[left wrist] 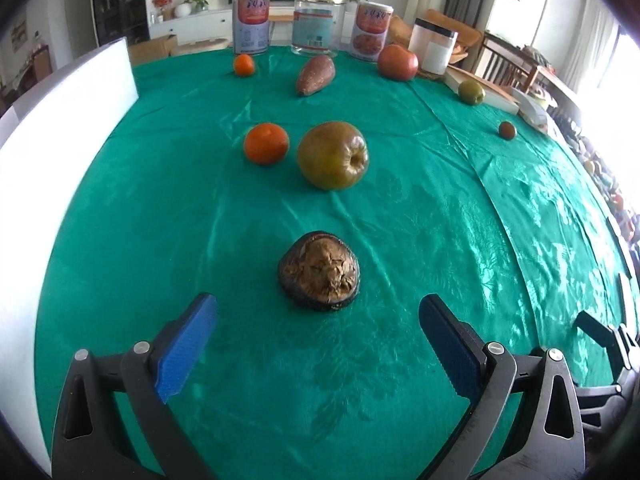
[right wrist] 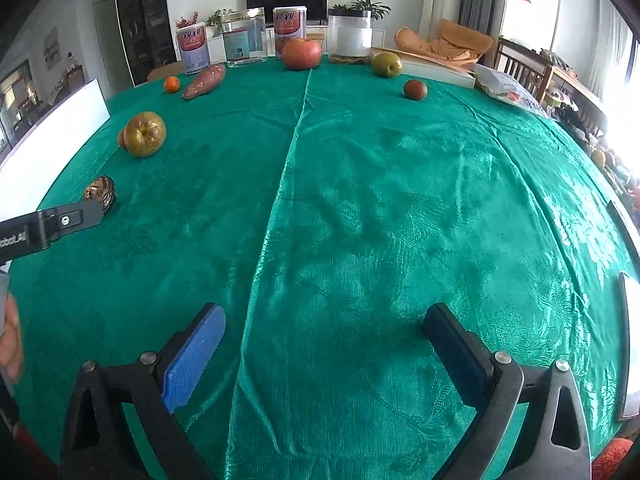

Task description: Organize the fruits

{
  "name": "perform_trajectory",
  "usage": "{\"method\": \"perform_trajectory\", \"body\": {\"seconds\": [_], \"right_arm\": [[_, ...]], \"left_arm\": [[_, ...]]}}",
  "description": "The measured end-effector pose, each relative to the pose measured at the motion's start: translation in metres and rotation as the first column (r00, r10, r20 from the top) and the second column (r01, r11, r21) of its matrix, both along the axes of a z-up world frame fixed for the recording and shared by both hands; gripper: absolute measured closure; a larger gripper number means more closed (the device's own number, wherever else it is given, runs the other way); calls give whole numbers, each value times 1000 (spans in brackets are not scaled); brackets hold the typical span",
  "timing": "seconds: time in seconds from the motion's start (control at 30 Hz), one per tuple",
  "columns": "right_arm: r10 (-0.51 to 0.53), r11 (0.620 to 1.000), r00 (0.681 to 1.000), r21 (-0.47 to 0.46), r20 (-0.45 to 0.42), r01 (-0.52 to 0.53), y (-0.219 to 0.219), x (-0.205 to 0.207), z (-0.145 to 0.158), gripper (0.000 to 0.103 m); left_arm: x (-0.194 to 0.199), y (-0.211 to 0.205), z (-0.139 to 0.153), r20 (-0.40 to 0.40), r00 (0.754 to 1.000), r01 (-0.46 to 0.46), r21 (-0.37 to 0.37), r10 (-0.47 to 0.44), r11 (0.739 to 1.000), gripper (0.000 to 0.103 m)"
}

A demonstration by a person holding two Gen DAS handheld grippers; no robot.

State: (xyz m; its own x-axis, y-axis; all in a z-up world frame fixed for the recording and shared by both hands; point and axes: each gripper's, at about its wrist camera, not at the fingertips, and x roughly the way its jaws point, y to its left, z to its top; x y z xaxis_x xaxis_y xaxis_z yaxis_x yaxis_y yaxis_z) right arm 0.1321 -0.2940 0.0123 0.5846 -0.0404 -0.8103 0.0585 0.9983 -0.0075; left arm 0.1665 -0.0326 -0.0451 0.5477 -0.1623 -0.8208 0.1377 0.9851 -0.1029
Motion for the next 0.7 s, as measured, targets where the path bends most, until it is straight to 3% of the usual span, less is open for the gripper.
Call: {"method": "perform_trajectory", "body": {"seconds": [0.07,0.13,0.23,0.37,0.53,0.6,0.67,0.7], "right_arm": [[-2,1000,1000,-3,0,2,0,0,0,3],[3,1000,1000,-6,-1,-3,1,0,0,3],[3,1000,1000,-4,-1,-3,1,0,0,3],[3,1000,1000,-4,-1,-3,1,0,0,3],[3,1000,1000,-5,-1,-3,1,0,0,3],[3,1000,1000,-5,-2,-3,2,0,0,3],[3,1000,1000,-4,-2,-3,2,0,0,3],[5,1000,1000,-2,-3,-5,1,0,0,2]], "left_arm": [[7,-2,-5,-12,1000,1,24,-1,1000,4],[9,0,-6,7,1000,-12,57,11,998,14],[9,4,-2,30,1000,2,61,-4,998,58],[8,11,0,23,999,22,59,-23,998,57],[1,29,2,35,999,20,135,-25,991,57],[0,36,-2,34,999,16,128,-20,992,56],[-2,39,-3,47,999,-8,125,2,992,47],[-2,39,-4,58,998,-25,136,18,990,34]]}}
